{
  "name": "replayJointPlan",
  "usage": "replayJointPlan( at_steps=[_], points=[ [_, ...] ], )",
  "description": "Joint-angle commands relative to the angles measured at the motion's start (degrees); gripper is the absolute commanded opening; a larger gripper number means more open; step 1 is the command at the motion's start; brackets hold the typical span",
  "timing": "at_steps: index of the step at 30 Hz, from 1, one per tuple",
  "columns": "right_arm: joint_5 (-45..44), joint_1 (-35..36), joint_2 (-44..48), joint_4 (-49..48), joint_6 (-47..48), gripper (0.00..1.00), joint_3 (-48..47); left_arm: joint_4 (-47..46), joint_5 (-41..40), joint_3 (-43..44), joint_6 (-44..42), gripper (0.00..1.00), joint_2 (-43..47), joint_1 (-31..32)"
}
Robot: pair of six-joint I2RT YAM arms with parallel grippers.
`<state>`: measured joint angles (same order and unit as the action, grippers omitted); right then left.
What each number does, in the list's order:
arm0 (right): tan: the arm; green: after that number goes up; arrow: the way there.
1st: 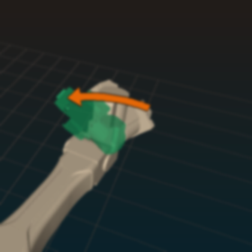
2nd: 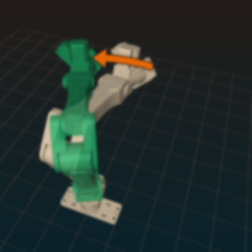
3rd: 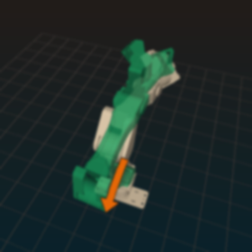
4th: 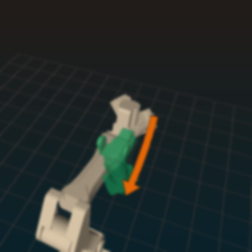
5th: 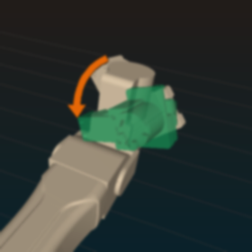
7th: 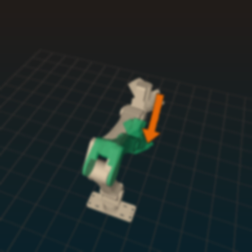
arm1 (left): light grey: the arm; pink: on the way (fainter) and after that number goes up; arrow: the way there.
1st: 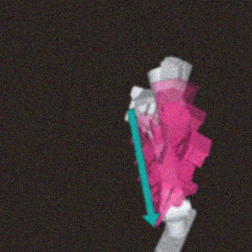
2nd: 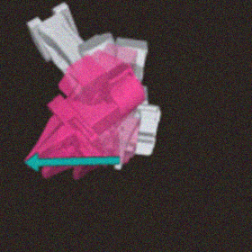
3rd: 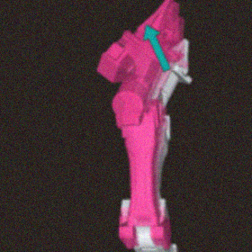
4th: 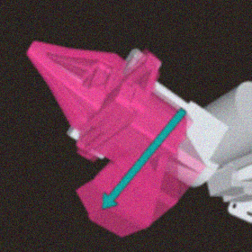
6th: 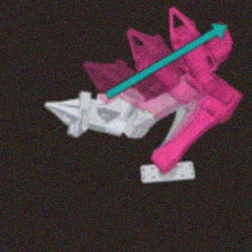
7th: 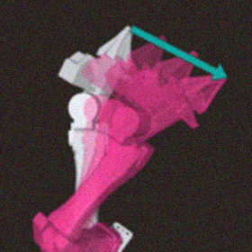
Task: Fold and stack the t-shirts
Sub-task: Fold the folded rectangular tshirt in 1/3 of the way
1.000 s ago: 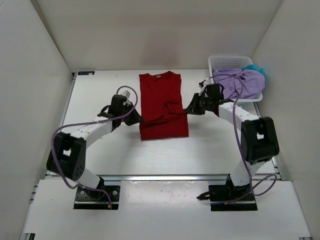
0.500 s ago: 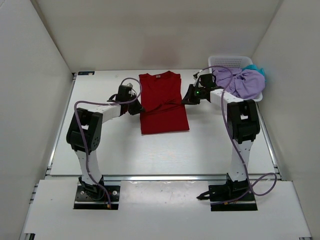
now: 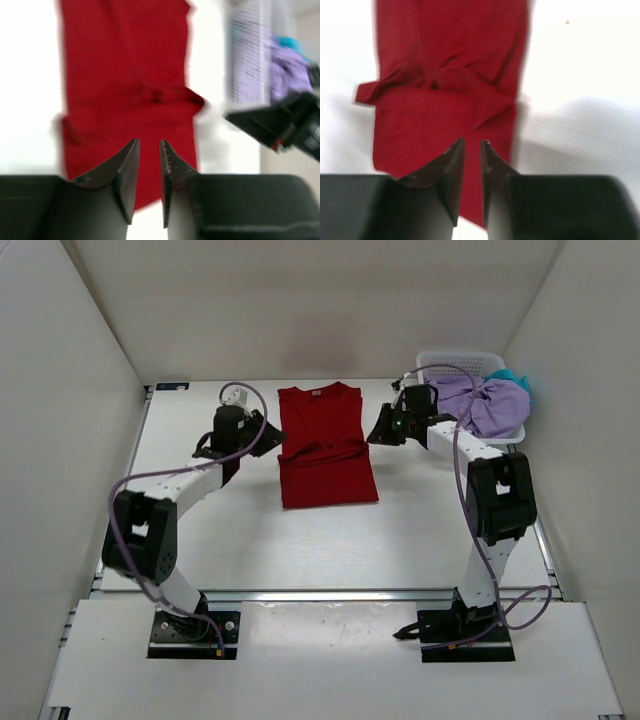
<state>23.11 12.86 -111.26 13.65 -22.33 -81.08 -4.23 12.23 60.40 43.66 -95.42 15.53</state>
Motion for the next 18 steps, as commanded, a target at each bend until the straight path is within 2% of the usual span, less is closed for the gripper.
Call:
replayJointPlan(
  at_steps=[1,3,6,10,18],
  points=[
    [-2.11,3.48,5.62,-6.44,0.36,0.02,2.58,-5.95,-1.06,-7.12,1.42,0.32,6.02,5.73],
    [0.43,5.93,4.05,-6.79,0.18,0.0,2.86,-8.85,-1.07,-12.47,2.65,0.3,5.59,10.03],
    [0.62,9.1,0.62,-5.4,1.05,0.0,0.75,-12.72,-0.19,-17.15,4.94,0.28,2.71,12.24],
    [1.76,12.09,-3.16,-4.25,2.02,0.0,-1.71,-13.78,0.08,-20.14,4.77,0.25,-0.64,12.25],
    [1.14,14.74,-11.25,-2.49,2.46,0.0,-7.34,-15.37,0.25,-25.24,3.28,0.25,-0.12,12.07]
  ],
)
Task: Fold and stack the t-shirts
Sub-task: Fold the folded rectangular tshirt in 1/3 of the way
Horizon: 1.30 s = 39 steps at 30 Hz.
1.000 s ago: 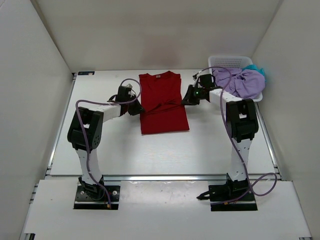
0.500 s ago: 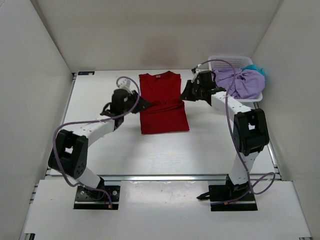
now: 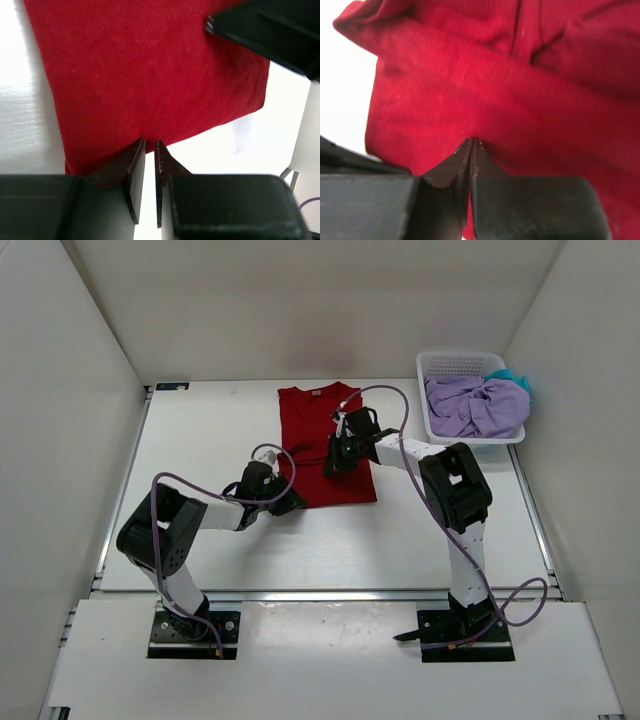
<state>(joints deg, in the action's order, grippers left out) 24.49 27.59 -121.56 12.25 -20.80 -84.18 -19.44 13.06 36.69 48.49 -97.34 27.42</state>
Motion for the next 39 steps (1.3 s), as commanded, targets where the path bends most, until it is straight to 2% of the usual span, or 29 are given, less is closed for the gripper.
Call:
replayJointPlan(
  at_steps=[1,10,12,14,15,18,21,23,25,27,28,29,31,32,34,36,39],
  points=[
    [-0.23,0.35,-1.57,-1.96,1.28,0.0,-4.58,-0.42,-0.58,-2.66,-1.56,0.25,1.89,0.18],
    [-6.64,-0.78,-8.87,-3.2,-0.91,0.0,-12.04,-1.3,0.3,-6.98,-2.79,0.25,2.94,-1.93],
    [-7.53,-1.58,-10.54,-3.38,-1.35,0.01,-15.64,-0.77,0.92,-7.5,-2.7,0.25,3.47,-2.02],
    [-7.97,-2.72,-14.47,-1.63,-2.14,0.0,-24.23,-0.25,1.09,-7.16,-3.13,0.24,5.05,-1.84],
    [-7.71,-3.42,-16.41,1.08,-2.23,0.0,-27.32,0.62,1.0,-6.98,-2.7,0.24,5.66,-1.67],
    [-8.23,-4.13,-21.6,9.51,-1.01,0.0,-45.14,2.73,0.3,-6.37,-3.4,0.24,8.56,-0.97],
    [-9.02,-3.78,-22.85,18.91,1.8,0.0,-52.74,3.62,1.17,-6.89,-3.66,0.24,11.28,-1.32],
    [-9.11,-3.08,-21.36,23.24,4.0,0.0,-52.32,3.97,1.18,-6.8,-3.14,0.25,13.04,-2.1],
    [-10.42,-2.11,-16.63,26.41,5.76,0.0,-49.16,4.76,1.53,-5.14,-3.49,0.25,14.1,-2.72],
    [-12.35,-1.58,-9.28,23.98,6.29,0.0,-37.44,5.63,1.62,-3.74,-3.49,0.26,13.93,-3.07],
    [-12.8,-1.23,-2.87,19.17,5.95,0.0,-32.85,6.77,2.05,-2.6,-4.62,0.25,14.02,-2.9],
    [-12.02,-1.4,0.32,16.52,5.77,0.0,-23.66,7.74,1.8,-1.98,-5.07,0.25,13.85,-3.07],
    [-8.51,-3.59,12.78,7.57,3.32,0.0,-6.08,9.77,0.13,-2.14,-6.21,0.26,14.98,-3.86],
    [-7.28,-5.17,15.36,2.65,2.52,0.0,-1.99,10.21,-0.57,-3.28,-6.3,0.27,15.25,-4.21],
    [-2.97,-6.49,23.43,-2.72,0.06,0.0,12.22,9.52,-0.41,-5.56,-5.69,0.32,16.47,-6.58],
    [-2.96,-7.9,26.0,-4.95,-0.47,0.0,18.75,8.81,0.47,-7.5,-5.34,0.34,16.92,-8.51],
    [1.78,-10.45,27.43,-10.21,-2.05,0.0,26.86,7.4,1.18,-9.18,-4.72,0.37,17.01,-10.02]
  ],
)
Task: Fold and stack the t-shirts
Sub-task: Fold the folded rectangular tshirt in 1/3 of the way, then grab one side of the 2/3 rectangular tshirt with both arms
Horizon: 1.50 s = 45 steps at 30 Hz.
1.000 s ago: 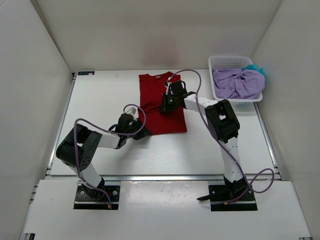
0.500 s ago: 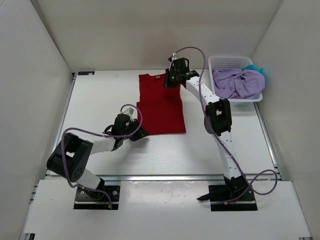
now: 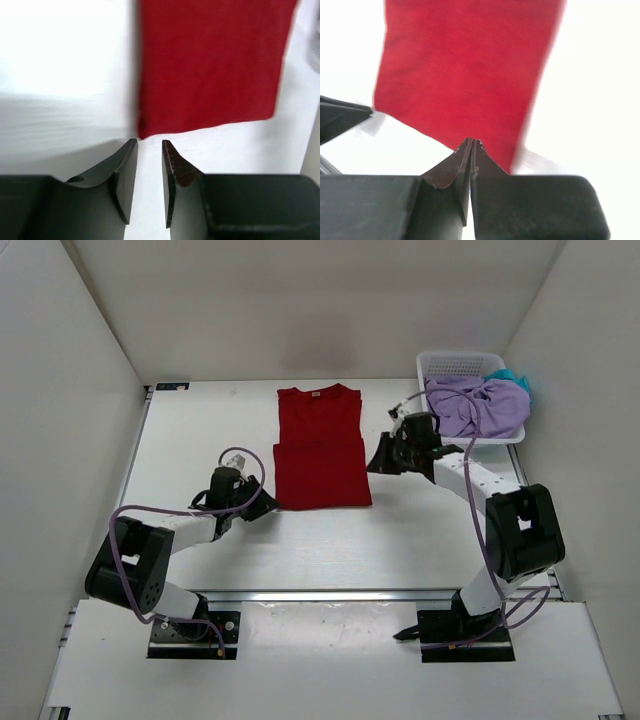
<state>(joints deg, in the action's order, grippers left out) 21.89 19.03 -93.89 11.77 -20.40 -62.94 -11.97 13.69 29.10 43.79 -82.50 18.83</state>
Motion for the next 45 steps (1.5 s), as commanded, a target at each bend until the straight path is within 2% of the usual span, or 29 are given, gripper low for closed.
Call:
replayJointPlan(
  at_steps=[1,2,7,12,14,15,16,18,19,21,23,27,29,33,36,39,45],
  points=[
    [5.52,-2.58,-0.07,-11.23,-3.32,0.01,8.76,-0.68,0.2,-1.68,-0.28,0.37,2.17,-1.25],
    [5.53,-2.59,0.02,-14.55,-3.94,0.0,10.97,-1.65,0.54,-1.68,0.41,0.38,1.47,-0.9],
    [7.29,-4.17,-2.79,-16.95,-5.08,0.0,15.03,-0.79,-0.76,0.07,-0.28,0.38,-0.38,-0.81],
    [5.71,-3.82,-1.13,-18.19,-5.43,0.0,17.94,-0.6,-3.15,-0.97,-0.73,0.39,-1.7,-1.34],
    [4.4,-3.38,0.36,-18.54,-5.17,0.01,19.51,-1.39,-3.32,-1.94,0.06,0.42,-2.14,-1.95],
    [4.22,-3.29,0.89,-19.23,-5.78,0.09,20.48,-1.22,-3.06,-1.68,-0.11,0.42,-2.57,-1.95],
    [3.95,-3.56,1.59,-20.02,-6.83,0.23,21.09,-2.0,-2.8,-1.77,0.07,0.45,-2.58,-2.13],
    [4.83,-3.82,2.91,-21.52,-7.19,0.38,23.21,-3.93,-1.13,-2.73,0.86,0.47,-1.97,-1.95],
    [5.35,-4.0,2.66,-21.7,-7.54,0.44,23.99,-4.9,-1.3,-3.08,1.55,0.49,-1.53,-1.87],
    [6.84,-4.17,1.96,-22.4,-7.55,0.48,23.83,-3.95,-2.52,-2.39,1.21,0.49,-1.79,-1.6],
    [8.08,-4.26,0.2,-21.7,-7.55,0.46,22.95,-3.85,-1.66,-1.86,1.38,0.48,-2.57,-1.78],
    [10.8,-4.52,-3.23,-25.13,-9.39,0.36,23.21,-5.43,-1.39,-1.68,2.26,0.49,-4.24,-1.87],
    [10.98,-4.87,-3.85,-26.53,-10.0,0.26,23.21,-5.44,-1.04,-1.07,2.18,0.43,-5.56,-1.34],
    [11.24,-4.88,-4.11,-27.77,-10.62,0.16,23.47,-6.14,-0.78,-0.01,2.79,0.29,-8.29,-0.81],
    [10.54,-4.35,-3.85,-27.94,-10.54,0.02,23.47,-6.22,-0.77,0.52,2.7,0.11,-8.65,-0.11],
    [9.4,-3.91,-2.53,-26.89,-10.36,0.0,24.17,-3.08,-2.0,1.04,1.92,0.0,-6.9,0.59],
    [6.68,-0.66,5.46,-25.58,-11.33,0.0,31.28,3.34,-3.58,-2.46,-0.55,0.0,0.31,3.93]
  ],
)
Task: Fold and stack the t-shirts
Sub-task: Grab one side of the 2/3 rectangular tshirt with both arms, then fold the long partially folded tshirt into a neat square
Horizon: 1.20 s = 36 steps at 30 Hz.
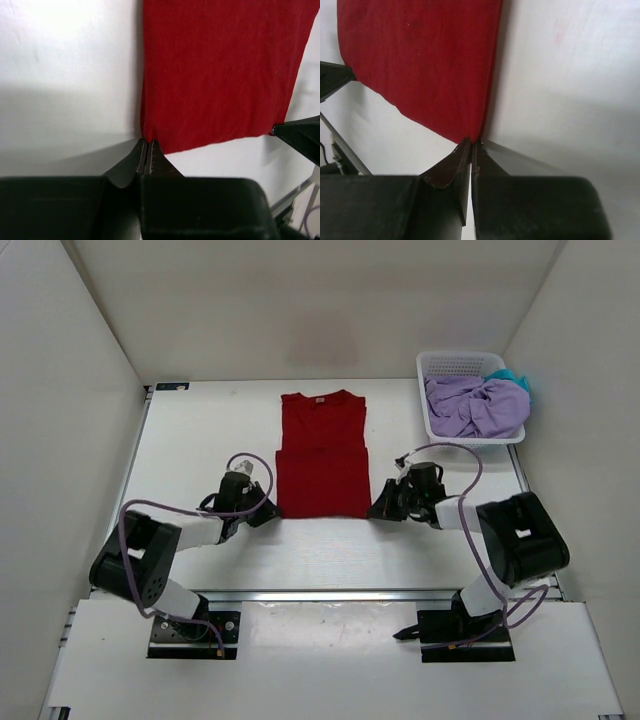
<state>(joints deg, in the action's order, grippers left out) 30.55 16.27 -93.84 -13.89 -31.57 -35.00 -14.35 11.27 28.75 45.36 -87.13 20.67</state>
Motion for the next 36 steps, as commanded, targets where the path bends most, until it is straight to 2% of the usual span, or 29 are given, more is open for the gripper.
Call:
replayJointPlan(
  at_steps=[1,4,6,11,13,15,17,19,21,25,31,36],
  points=[
    [-3.63,3.49,8.3,1.66,-0.16,0.0,5.63,6.78,-1.68,-3.86,-2.38,0.0,7.65,3.49],
    [-7.42,8.15,15.87,6.67,-0.94,0.0,11.7,12.75,-2.38,-9.58,-3.17,0.0,16.28,7.36],
    [-11.1,14.02,23.14,13.15,-3.22,0.0,15.74,21.07,-3.7,-13.88,-3.09,0.0,25.74,10.95],
    [-16.22,25.82,36.62,23.81,-11.14,0.0,17.17,34.2,-4.59,-16.98,4.46,0.0,44.73,18.26],
    [-16.57,25.22,38.99,27.5,-10.36,0.0,15.5,38.24,-3.8,-14.53,4.91,0.0,49.59,16.26],
    [-16.48,22.42,38.39,29.7,-6.51,0.0,8.58,38.69,-0.56,-10.15,3.07,0.0,50.05,11.71],
    [-16.14,18.99,36.2,31.2,-2.01,0.0,2.61,37.56,1.47,-4.34,-0.78,0.0,46.73,8.08],
    [-9.76,11.19,31.38,29.64,3.07,0.0,-4.95,35.11,0.43,4.51,-3.77,0.0,39.27,5.27],
    [-9.44,7.65,26.46,28.4,5.1,0.0,-10.49,32.73,-1.41,10.58,-6.16,0.0,32.42,3.25],
    [-5.33,0.27,14.25,23.66,5.04,0.0,-20.87,24.65,-2.82,21.05,-5.47,0.0,16.78,-0.18],
    [-0.67,-5.37,-5.35,22.06,4.77,0.0,-37.91,22.7,-4.24,37.31,-5.46,0.0,-5.46,-2.03],
    [0.4,-6.78,-21.89,28.21,6.7,0.0,-56.71,23.14,-7.05,48.49,-4.94,0.0,-18.4,-3.79]
  ],
)
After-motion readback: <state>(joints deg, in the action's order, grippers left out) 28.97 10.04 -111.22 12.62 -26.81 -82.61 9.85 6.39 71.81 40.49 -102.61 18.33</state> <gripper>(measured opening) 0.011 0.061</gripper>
